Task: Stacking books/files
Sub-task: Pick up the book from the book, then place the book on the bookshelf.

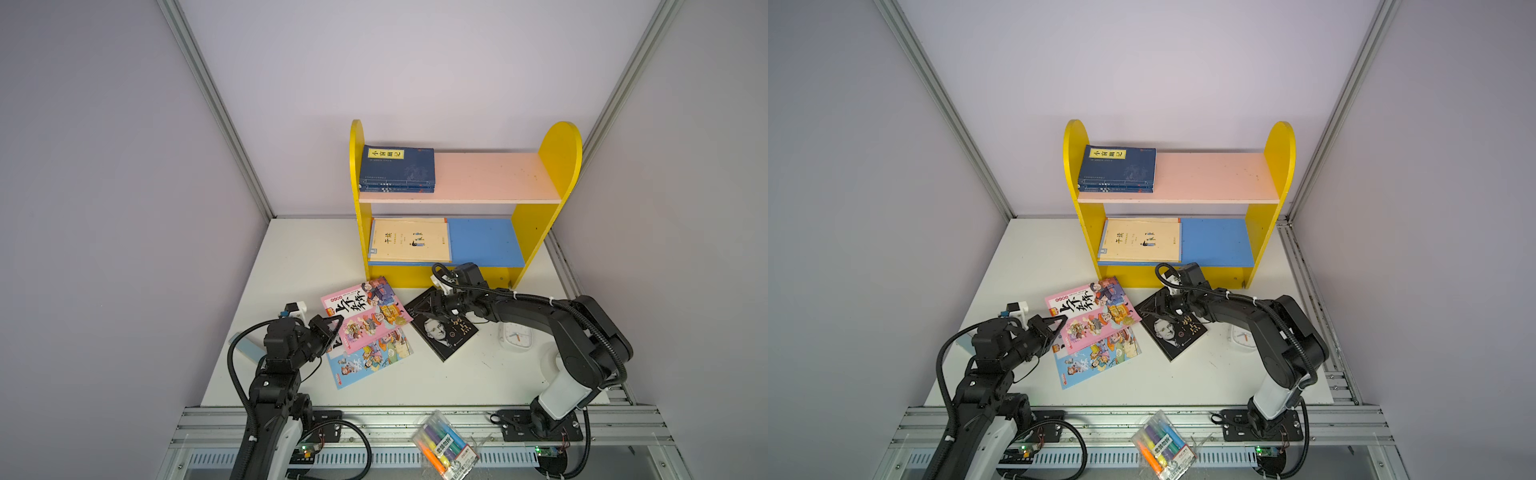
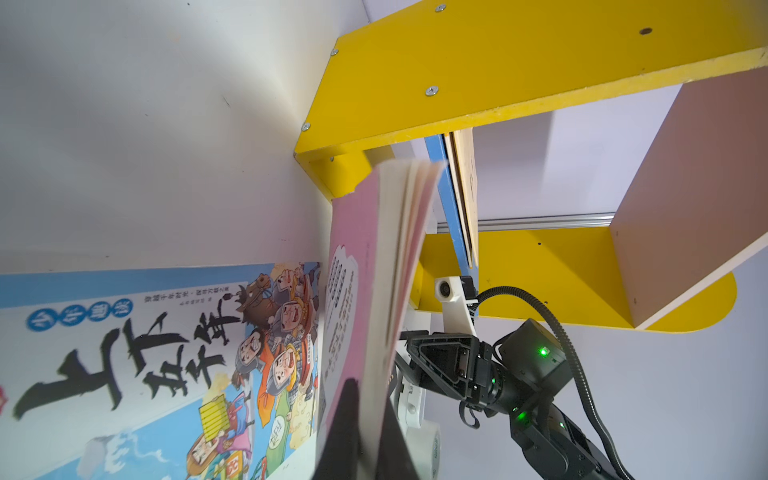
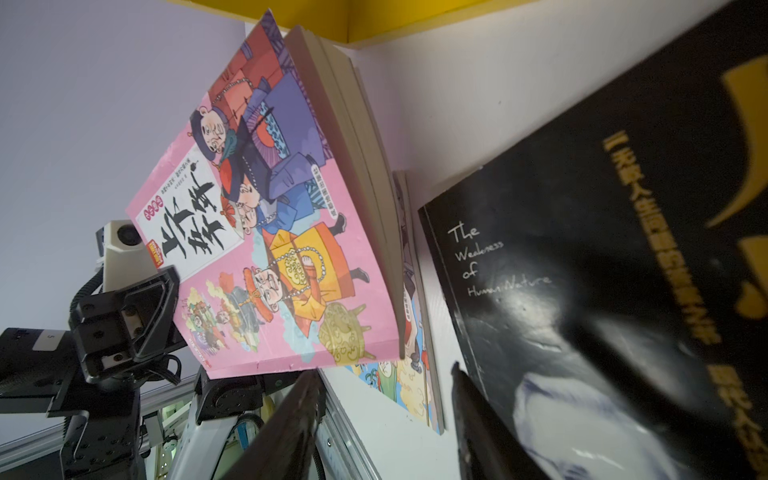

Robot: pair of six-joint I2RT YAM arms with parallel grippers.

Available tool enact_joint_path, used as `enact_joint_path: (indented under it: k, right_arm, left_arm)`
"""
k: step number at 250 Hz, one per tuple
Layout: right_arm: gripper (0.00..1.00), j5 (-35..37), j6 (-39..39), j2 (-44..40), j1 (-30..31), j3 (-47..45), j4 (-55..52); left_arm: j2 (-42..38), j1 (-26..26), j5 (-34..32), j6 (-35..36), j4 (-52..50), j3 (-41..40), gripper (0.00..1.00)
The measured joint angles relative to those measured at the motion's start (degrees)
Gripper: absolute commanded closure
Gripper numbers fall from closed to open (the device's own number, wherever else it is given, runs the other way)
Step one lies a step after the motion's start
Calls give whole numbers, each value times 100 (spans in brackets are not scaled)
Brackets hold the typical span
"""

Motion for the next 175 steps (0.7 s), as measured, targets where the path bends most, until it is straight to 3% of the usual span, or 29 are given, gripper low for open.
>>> enact_joint_path:
  k: [175]
  right_arm:
    - [45,-177,282,85,-33,-138,396]
  left_arm:
    - [66,13,129,-684,1137,-439,100]
